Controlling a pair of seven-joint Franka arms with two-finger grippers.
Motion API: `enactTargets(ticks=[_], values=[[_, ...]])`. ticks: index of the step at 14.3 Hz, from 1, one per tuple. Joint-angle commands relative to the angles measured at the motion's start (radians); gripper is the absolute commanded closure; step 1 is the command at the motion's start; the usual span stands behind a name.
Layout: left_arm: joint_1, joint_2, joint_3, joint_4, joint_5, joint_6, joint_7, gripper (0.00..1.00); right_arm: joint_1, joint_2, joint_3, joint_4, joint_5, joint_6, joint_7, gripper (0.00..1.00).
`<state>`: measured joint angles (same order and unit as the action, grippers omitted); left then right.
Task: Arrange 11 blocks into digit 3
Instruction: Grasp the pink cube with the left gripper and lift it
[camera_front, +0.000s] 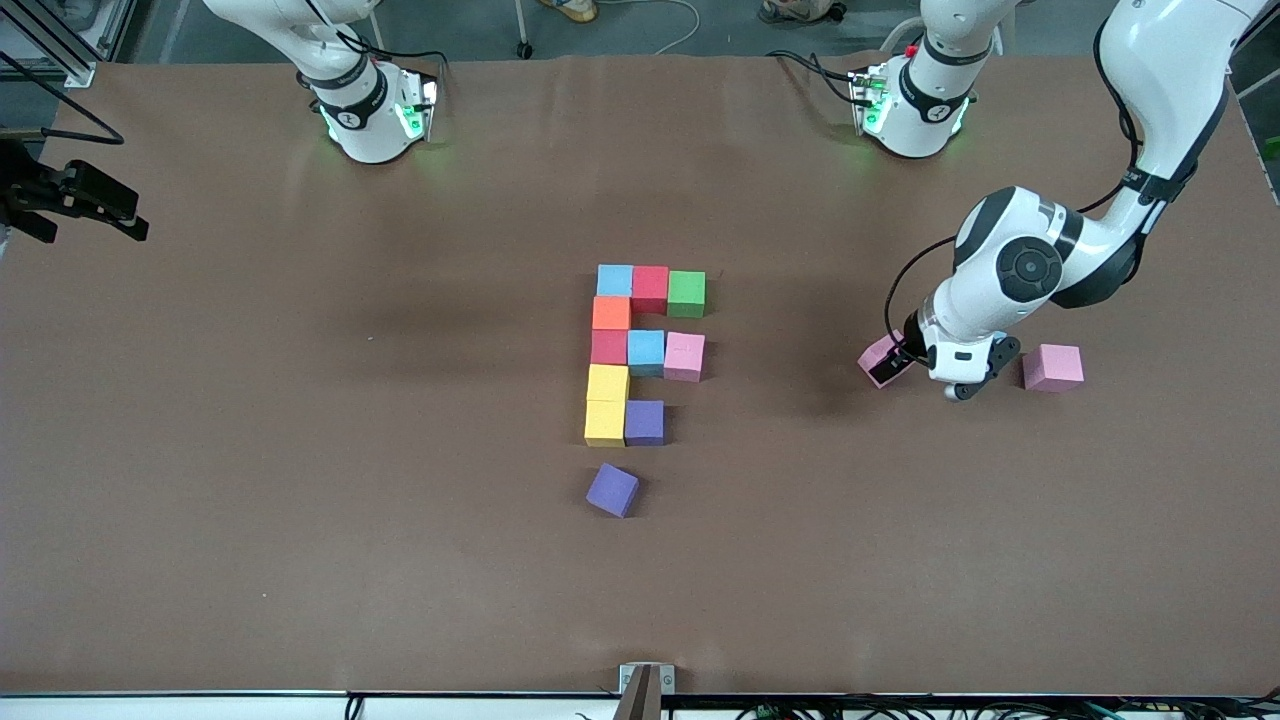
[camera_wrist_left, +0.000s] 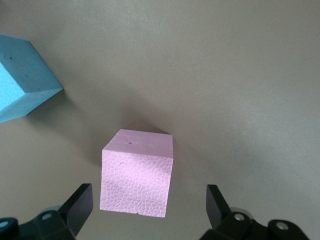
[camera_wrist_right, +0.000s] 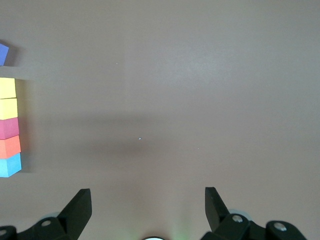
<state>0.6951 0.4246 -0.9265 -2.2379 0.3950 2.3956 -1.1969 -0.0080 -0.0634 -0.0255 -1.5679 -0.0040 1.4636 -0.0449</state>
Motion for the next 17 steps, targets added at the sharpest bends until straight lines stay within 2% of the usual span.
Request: enactTargets(ticks=[1,7,10,15,16,17], values=[[0.0,0.016,0.0,0.001,0.034,0.011,-0.009,0.0,-0.012,-0.026,0.013,-0.024,-0.017,0.006,-0.012,0.0],[-0.009,0.043,0.014,0.0,0.079,-0.006,-0.013,0.0,-0.012,-0.026,0.013,-0.023,-0.019,0.004,-0.012,0.0],[-0.008,0.065,0.021,-0.003,0.122,-0.012,-0.009,0.0,0.005,-0.026,0.015,-0.023,-0.05,0.009,-0.01,0.0],[-0.011,0.114,0.031,0.006,0.16,-0.026,-0.015,0.02,0.0,-0.024,0.012,-0.021,-0.037,0.017,-0.012,0.0],[-0.011,0.117,0.031,0.007,0.165,-0.026,-0.015,0.11,0.0,-0.024,0.012,-0.021,-0.036,0.018,-0.01,0.0],[-0.012,0.117,0.031,0.014,0.166,-0.026,-0.015,0.33,0.0,-0.024,0.01,-0.021,-0.022,0.015,-0.009,0.0]])
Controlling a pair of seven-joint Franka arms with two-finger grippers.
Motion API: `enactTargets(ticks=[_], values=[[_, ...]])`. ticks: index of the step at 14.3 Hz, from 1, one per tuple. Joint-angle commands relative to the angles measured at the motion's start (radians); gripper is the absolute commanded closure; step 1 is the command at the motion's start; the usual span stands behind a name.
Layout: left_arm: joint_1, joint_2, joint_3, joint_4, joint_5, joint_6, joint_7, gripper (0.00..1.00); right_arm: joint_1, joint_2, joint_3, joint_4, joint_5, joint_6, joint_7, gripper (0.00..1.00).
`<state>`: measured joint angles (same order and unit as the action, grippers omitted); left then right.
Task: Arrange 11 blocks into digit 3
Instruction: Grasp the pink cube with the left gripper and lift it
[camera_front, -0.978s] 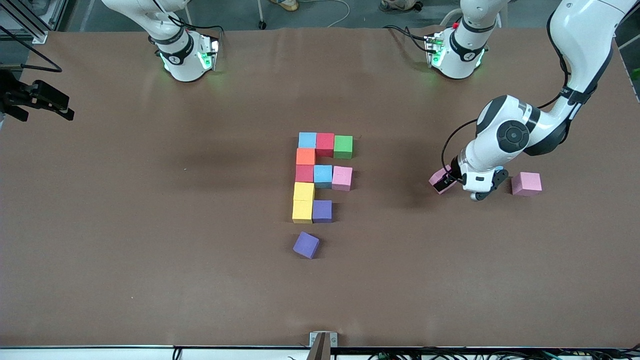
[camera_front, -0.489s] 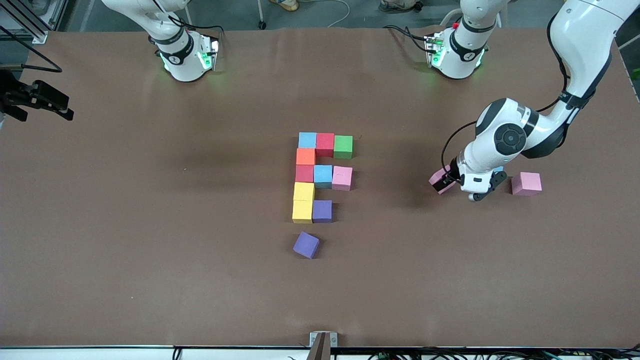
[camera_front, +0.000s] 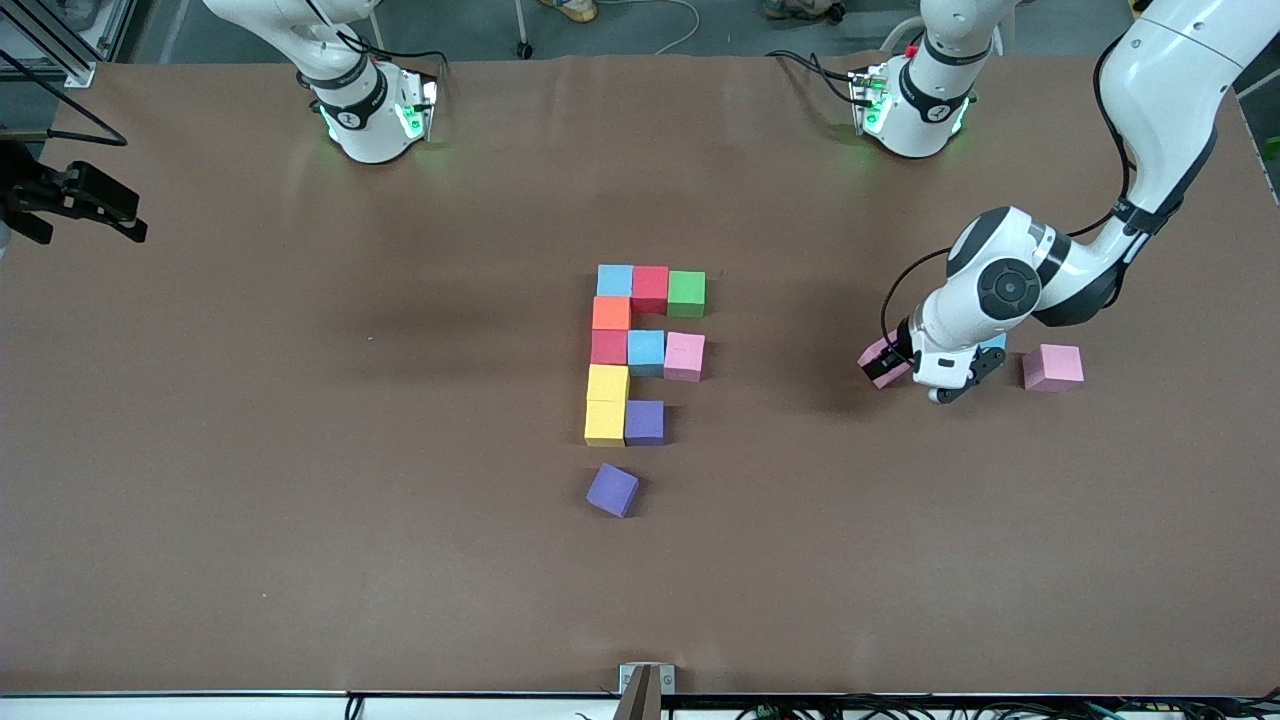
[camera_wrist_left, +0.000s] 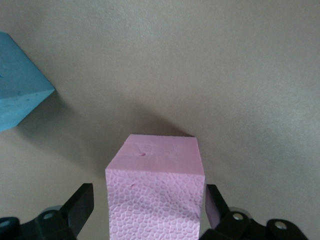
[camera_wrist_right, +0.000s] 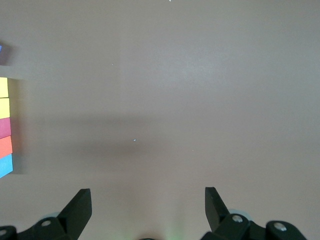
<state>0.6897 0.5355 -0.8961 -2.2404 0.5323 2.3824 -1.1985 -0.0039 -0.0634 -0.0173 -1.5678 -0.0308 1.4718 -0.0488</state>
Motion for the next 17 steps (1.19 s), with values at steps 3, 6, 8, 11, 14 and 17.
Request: enactTargets(ticks=[3,6,8,11,14,17], values=[[-0.036,0.024,-0.001,0.1,0.028,-0.073,-0.048,0.71,-0.008,-0.026,-0.003,-0.021,0.043,0.005,-0.005,0.0],[-0.137,0.078,0.002,0.276,0.015,-0.164,-0.137,0.82,-0.008,-0.024,-0.003,-0.021,0.045,0.004,-0.005,0.0],[-0.194,0.157,0.002,0.434,0.012,-0.239,-0.196,0.83,-0.008,-0.026,-0.003,-0.021,0.043,-0.001,-0.005,0.0],[-0.367,0.222,0.081,0.64,0.009,-0.305,-0.285,0.83,-0.007,-0.026,-0.003,-0.023,0.045,-0.004,-0.003,0.0],[-0.612,0.228,0.268,0.755,-0.09,-0.307,-0.354,0.83,-0.005,-0.024,-0.001,-0.023,0.043,-0.001,-0.005,0.0],[-0.815,0.262,0.448,0.867,-0.233,-0.302,-0.419,0.84,-0.004,-0.024,-0.001,-0.023,0.04,0.001,-0.006,0.0]])
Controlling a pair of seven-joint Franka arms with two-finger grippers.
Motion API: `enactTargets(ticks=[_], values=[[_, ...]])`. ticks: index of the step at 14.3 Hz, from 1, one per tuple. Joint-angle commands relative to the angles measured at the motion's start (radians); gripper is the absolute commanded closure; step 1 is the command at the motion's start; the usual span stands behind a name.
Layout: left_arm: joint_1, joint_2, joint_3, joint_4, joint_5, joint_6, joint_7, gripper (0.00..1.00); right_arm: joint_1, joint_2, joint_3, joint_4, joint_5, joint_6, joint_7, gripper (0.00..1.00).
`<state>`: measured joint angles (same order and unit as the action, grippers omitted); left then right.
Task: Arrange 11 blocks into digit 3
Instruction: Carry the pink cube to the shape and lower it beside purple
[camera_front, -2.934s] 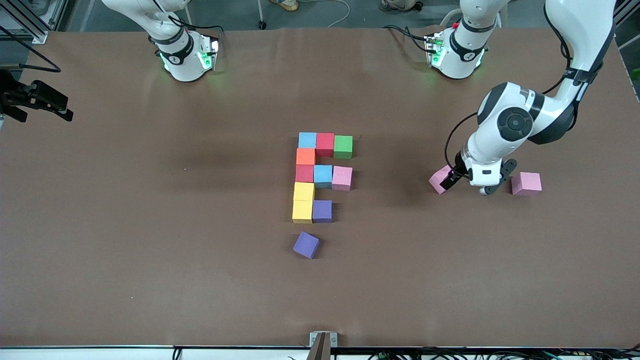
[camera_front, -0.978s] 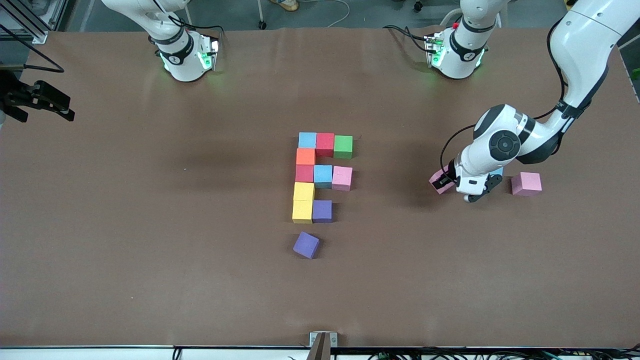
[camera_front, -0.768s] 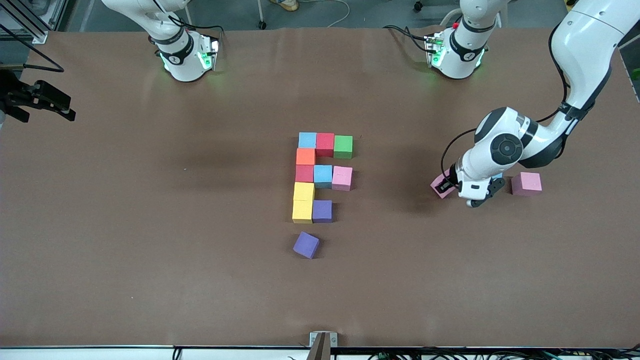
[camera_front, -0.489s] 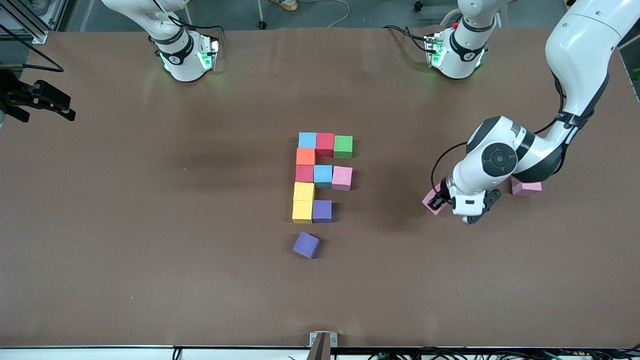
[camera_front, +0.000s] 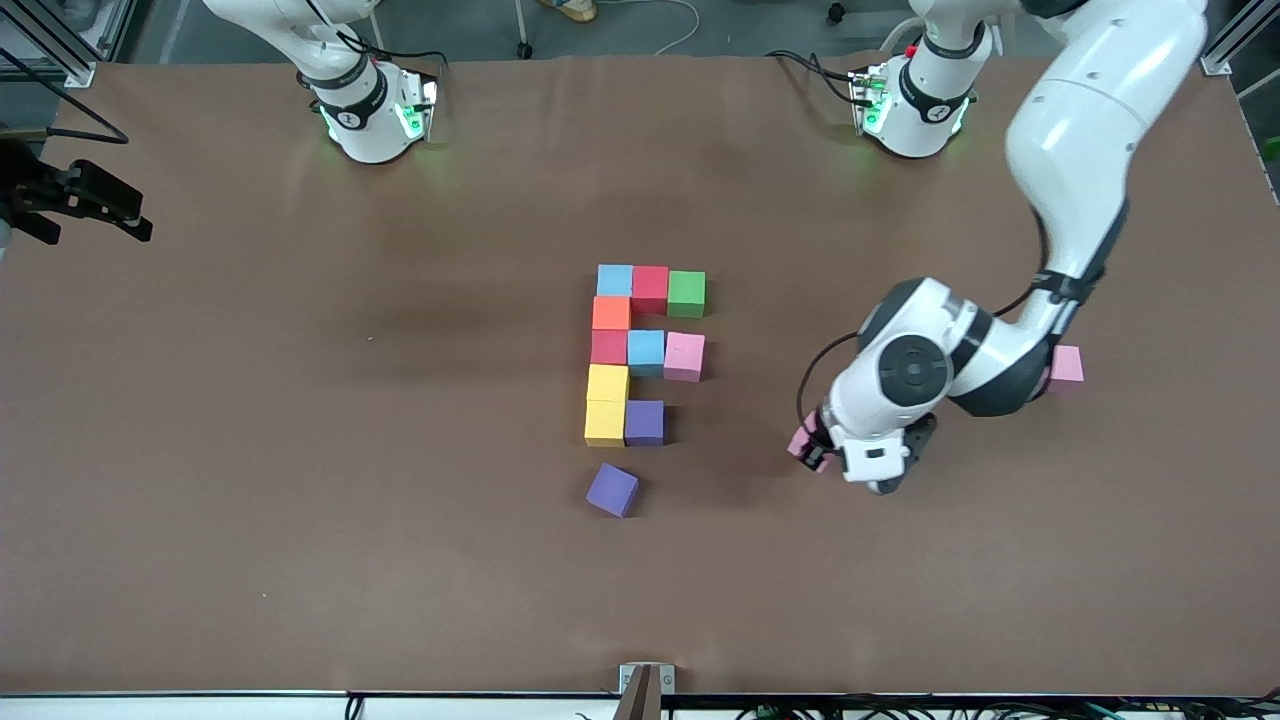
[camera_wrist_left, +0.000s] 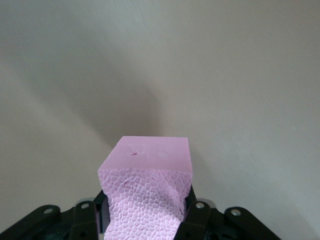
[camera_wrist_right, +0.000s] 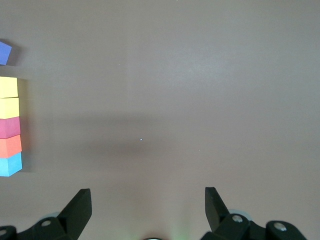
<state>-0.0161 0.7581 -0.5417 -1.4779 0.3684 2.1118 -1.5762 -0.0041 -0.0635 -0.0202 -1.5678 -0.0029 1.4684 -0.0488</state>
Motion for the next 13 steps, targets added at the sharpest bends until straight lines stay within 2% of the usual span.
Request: enactTargets(ticks=[1,3,8,13], values=[[-0.183,0.071,0.142,0.163,-0.09,-0.03,-0.112,0.84,-0.007,-0.022,0.002,-0.021,0.006,0.004,-0.006,0.0],[-0.278,0.13,0.192,0.232,-0.098,-0.016,-0.25,0.84,-0.007,-0.022,0.002,-0.021,0.001,0.004,-0.006,0.0],[-0.312,0.187,0.203,0.242,-0.172,0.149,-0.522,0.84,-0.005,-0.022,0.002,-0.021,0.001,0.006,-0.006,0.0],[-0.326,0.198,0.203,0.24,-0.195,0.159,-0.564,0.84,0.001,-0.022,0.008,-0.021,0.001,0.006,-0.005,0.0]])
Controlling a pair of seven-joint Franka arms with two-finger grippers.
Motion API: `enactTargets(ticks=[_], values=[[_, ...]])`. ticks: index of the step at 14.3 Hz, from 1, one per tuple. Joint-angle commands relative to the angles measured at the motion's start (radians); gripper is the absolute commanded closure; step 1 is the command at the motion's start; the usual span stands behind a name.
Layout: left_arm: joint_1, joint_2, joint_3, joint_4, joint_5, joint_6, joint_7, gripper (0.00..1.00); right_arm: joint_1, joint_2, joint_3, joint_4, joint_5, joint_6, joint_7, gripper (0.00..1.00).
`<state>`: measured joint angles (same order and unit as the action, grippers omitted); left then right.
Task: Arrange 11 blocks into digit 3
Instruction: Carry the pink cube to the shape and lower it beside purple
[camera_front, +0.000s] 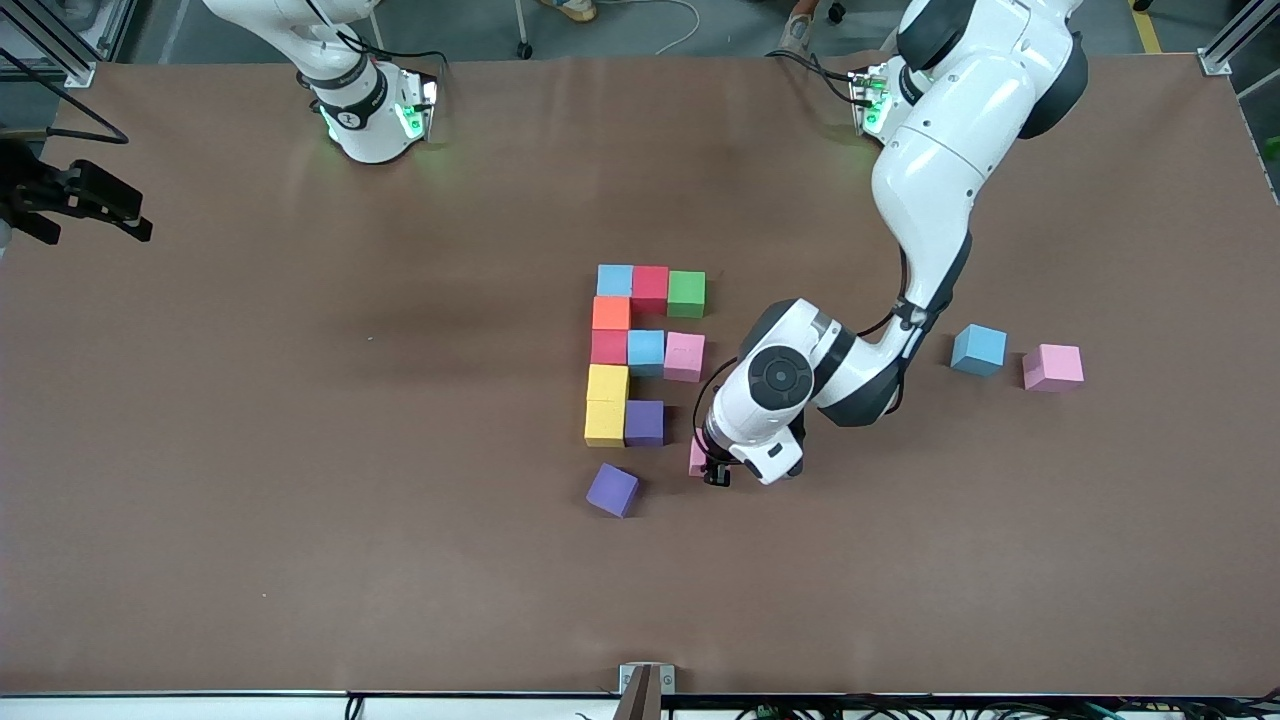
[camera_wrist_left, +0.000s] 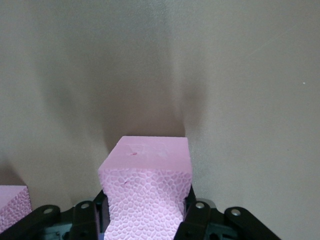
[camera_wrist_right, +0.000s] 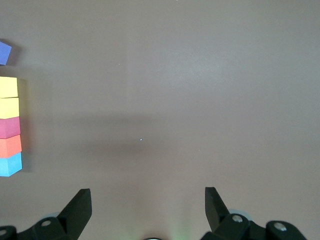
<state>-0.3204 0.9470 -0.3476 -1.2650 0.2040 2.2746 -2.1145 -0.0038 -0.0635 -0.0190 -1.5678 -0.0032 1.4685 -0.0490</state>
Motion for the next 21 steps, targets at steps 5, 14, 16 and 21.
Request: enactTargets(ticks=[5,14,16,21], values=[[-0.032,0.009,0.009,0.026,-0.047,-0.03,-0.085,0.83,0.001,-0.022,0.007,-0.021,0.002,0.007,-0.005,0.0],[-0.068,0.007,0.01,0.024,-0.046,-0.063,-0.17,0.83,-0.002,-0.022,0.005,-0.023,0.005,0.006,-0.005,0.0],[-0.065,0.006,0.01,0.024,-0.046,-0.063,-0.17,0.82,-0.002,-0.022,0.005,-0.023,0.005,0.006,-0.005,0.0],[-0.081,0.012,0.015,0.022,-0.037,-0.063,-0.167,0.82,-0.001,-0.022,0.005,-0.023,0.005,0.007,-0.005,0.0]])
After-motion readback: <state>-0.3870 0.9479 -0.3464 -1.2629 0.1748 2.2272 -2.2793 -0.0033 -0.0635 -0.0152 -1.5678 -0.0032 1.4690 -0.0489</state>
